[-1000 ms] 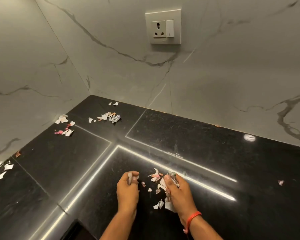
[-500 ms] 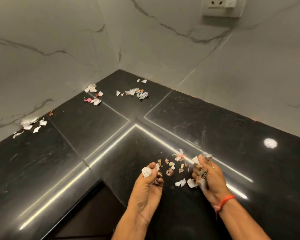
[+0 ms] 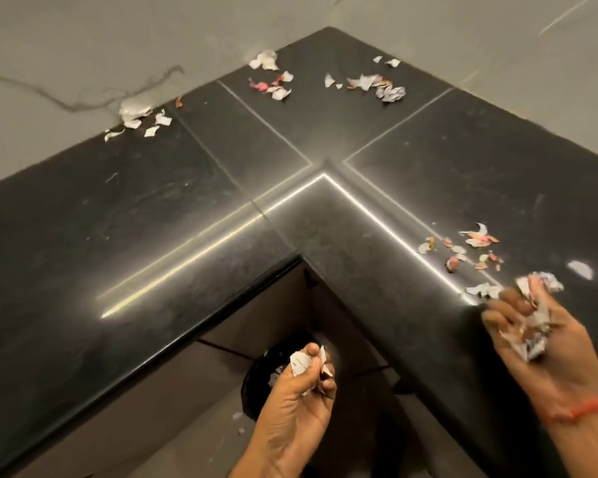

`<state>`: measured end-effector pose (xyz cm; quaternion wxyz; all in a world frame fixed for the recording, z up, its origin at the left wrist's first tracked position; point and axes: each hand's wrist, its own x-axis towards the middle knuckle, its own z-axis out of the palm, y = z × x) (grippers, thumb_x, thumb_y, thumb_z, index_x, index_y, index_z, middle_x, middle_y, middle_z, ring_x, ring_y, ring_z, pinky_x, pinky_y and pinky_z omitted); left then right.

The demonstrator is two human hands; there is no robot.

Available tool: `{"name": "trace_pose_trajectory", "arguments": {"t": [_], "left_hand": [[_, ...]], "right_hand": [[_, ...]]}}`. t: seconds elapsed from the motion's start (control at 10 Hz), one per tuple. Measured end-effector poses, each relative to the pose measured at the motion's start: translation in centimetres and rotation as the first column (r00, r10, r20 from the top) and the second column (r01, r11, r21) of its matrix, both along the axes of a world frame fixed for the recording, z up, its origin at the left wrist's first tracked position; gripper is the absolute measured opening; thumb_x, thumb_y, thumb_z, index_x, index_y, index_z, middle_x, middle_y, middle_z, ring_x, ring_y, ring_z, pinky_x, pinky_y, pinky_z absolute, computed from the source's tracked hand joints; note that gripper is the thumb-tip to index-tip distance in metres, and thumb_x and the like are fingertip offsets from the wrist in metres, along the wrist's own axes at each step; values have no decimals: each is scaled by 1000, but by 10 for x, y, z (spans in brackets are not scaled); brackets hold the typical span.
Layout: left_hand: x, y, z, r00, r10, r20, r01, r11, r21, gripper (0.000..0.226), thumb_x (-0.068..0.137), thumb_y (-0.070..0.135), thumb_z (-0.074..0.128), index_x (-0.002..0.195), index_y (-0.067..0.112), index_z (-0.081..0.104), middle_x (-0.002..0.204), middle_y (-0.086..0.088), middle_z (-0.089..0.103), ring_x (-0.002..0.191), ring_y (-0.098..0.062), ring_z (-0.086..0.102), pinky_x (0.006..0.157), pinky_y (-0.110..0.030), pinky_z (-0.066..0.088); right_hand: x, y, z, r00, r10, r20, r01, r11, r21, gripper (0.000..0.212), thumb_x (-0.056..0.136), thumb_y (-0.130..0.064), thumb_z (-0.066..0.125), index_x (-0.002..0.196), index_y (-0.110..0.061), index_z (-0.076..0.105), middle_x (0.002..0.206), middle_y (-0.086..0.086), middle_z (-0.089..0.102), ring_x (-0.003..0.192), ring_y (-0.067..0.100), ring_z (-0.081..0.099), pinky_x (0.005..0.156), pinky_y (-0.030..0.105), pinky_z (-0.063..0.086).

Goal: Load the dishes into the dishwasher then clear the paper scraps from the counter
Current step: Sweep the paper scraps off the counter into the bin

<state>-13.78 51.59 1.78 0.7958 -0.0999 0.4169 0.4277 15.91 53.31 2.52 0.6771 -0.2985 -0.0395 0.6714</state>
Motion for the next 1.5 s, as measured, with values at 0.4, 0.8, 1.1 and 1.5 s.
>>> {"name": "trace_pose_trajectory", "arguments": {"t": [0.4, 0.8, 1.1, 1.5], "left_hand": [[-61, -42, -114, 976, -2, -219, -74, 939, -337, 21, 84, -7, 59, 102, 2, 67, 82, -9, 68, 71, -15, 59, 50, -20, 52], [-84, -4, -282, 789, -287, -543, 81, 925, -370, 35, 102, 5, 45, 132, 4, 63, 122, -23, 70, 114, -40, 66, 98, -54, 55], [-117, -2, -314, 735, -350, -581, 123, 911, -393, 31, 104, 11, 50, 132, 3, 62, 110, -21, 73, 72, -22, 71, 49, -23, 54], [-126, -11, -302, 813, -310, -492, 147, 928, -342, 27, 107, 19, 44, 117, 9, 68, 76, 1, 76, 70, -11, 71, 62, -24, 53]], "right_hand": [[-205, -69, -86, 862, 254, -439, -359, 917, -173, 15, 94, -19, 71, 82, -14, 63, 65, 2, 46, 50, 12, 42, 50, 25, 32], [-258, -5, -273, 747, 644, 165, -235, 489, -840, 16, 93, -16, 66, 78, -12, 66, 56, 1, 64, 47, 12, 59, 50, 24, 47], [-291, -6, -344, 694, 720, 23, -364, 378, -852, 14, 106, -10, 48, 104, -3, 61, 59, -10, 68, 59, -2, 65, 53, 12, 48], [-318, 2, -334, 786, 608, -112, -427, 404, -809, 72, 99, -66, 40, 153, -18, 40, 152, 17, 43, 129, 33, 57, 109, 48, 46]]}}
